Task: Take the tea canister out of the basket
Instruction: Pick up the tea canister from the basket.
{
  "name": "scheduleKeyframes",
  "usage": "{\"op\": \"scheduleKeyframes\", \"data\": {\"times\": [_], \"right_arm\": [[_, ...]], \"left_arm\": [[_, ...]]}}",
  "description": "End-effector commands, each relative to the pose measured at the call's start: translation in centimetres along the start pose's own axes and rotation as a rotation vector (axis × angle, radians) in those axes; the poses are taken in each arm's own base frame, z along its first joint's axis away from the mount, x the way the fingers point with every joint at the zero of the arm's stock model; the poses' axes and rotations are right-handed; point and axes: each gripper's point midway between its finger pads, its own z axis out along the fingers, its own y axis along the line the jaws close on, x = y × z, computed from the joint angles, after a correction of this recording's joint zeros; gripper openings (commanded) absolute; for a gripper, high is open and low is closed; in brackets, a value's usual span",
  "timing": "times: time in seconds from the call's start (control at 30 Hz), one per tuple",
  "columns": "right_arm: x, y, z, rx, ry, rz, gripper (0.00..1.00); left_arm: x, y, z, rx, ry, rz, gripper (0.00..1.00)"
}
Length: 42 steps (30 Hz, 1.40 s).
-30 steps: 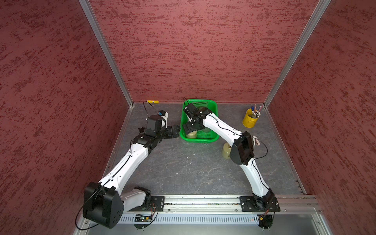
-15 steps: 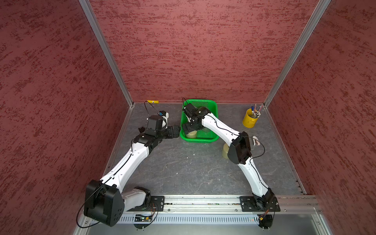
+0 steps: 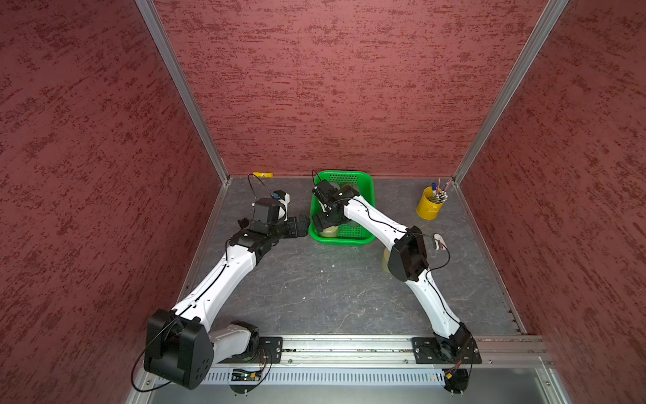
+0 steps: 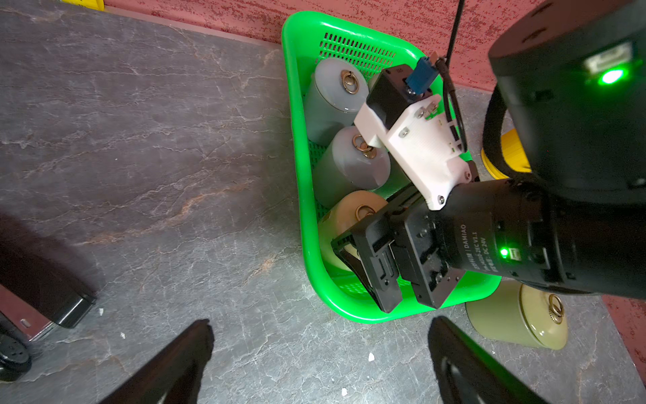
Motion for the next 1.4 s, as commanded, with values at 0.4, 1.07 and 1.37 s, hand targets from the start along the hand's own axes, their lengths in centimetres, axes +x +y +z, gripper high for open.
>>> {"op": "scheduleKeyframes", "data": {"times": [0.4, 1.07, 1.37], "right_arm": [[0.4, 0.3, 0.9, -0.005, 0.024, 0.006, 0.95], [0.0, -1.1, -2.0, 0.009, -0.023, 0.005, 0.35], [-0.9, -2.7, -6.0, 0.051, -0.100, 0.007, 0.07]], "left_arm": [[-0.2, 0.0, -0.1, 0.005, -0.017, 0.002, 1.00], [-0.4, -0.3, -0.3, 0.014, -0.017, -0.002, 1.00], [-0.6, -1.6, -0.3, 0.049, -0.010, 0.026, 1.00]]}}
